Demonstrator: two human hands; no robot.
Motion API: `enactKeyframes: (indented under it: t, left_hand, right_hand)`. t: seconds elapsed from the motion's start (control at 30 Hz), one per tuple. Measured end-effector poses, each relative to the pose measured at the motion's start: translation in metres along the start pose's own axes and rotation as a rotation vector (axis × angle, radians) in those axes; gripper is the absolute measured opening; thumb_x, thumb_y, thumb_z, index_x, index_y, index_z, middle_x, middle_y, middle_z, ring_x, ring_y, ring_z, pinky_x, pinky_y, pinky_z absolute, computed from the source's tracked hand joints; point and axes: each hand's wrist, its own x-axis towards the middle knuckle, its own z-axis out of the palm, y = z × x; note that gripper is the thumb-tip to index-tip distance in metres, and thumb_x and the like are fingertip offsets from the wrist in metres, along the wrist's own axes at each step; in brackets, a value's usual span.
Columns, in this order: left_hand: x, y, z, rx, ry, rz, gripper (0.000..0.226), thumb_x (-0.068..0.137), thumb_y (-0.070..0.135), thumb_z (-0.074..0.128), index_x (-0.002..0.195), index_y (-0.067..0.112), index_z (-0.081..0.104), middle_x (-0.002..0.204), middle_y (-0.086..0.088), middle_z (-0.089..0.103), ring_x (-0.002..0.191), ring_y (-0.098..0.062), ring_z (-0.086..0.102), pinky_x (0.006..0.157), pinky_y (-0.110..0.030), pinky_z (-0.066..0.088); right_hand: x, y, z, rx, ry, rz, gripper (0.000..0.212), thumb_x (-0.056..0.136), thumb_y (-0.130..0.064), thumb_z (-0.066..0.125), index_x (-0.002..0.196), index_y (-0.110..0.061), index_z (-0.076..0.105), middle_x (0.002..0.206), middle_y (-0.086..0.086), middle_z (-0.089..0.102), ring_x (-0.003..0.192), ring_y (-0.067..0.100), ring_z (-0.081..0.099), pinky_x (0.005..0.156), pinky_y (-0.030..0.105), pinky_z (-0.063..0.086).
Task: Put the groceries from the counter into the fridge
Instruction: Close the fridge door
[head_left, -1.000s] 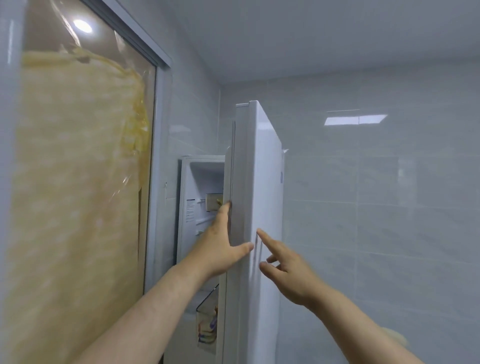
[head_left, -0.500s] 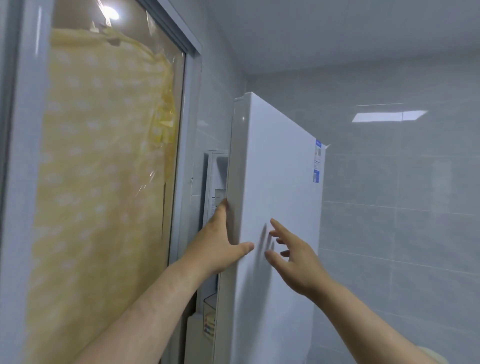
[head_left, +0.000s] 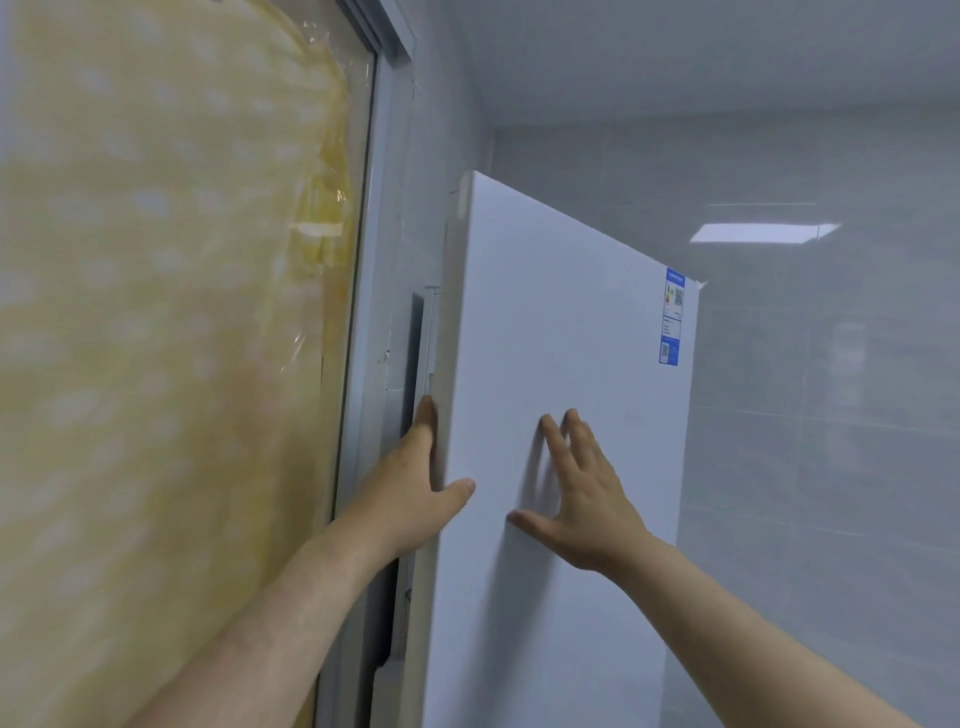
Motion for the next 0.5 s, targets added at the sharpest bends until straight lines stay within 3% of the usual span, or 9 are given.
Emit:
enactKeyframes:
  t: [0.1,0.33,0.5]
  left_hand:
    - [0.013,-0.024,0.0,0.023,0.017,0.003,0.091,0.095,0.043,0.054,0.152,0.039,-0.017,0.161,0.02,0.009,0.144,-0.008,0.027,0.115,-0.034,0.033]
    - [0.042,-0.064,-0.008,0.008,0.028,0.06,0.077,0.097,0.037,0.052,0.154,0.039,-0.001,0.159,0.015,0.024,0.141,-0.009,0.034,0.115,-0.04,0.035]
    - [0.054,-0.078,-0.01,-0.055,0.045,0.077,0.069,0.099,0.028,0.052,0.153,0.034,0.009,0.148,0.019,0.037,0.125,0.0,0.043,0.105,-0.023,0.036]
  right_hand:
    - [0.014,-0.004,0.021,-0.04,0.051,-0.006,0.108,0.082,-0.074,0.053,0.138,-0.046,-0.034,0.158,-0.005,-0.034,0.147,0.014,-0.028,0.118,0.028,-0.011]
    - [0.04,-0.012,0.053,-0.116,0.093,-0.001,0.104,0.084,-0.073,0.05,0.14,-0.042,-0.031,0.158,-0.003,-0.032,0.149,0.018,-0.025,0.117,0.028,-0.012]
    - [0.048,-0.004,0.064,-0.17,0.08,0.004,0.1,0.087,-0.067,0.052,0.144,-0.041,-0.026,0.162,-0.001,-0.025,0.15,0.022,-0.02,0.116,0.028,-0.011]
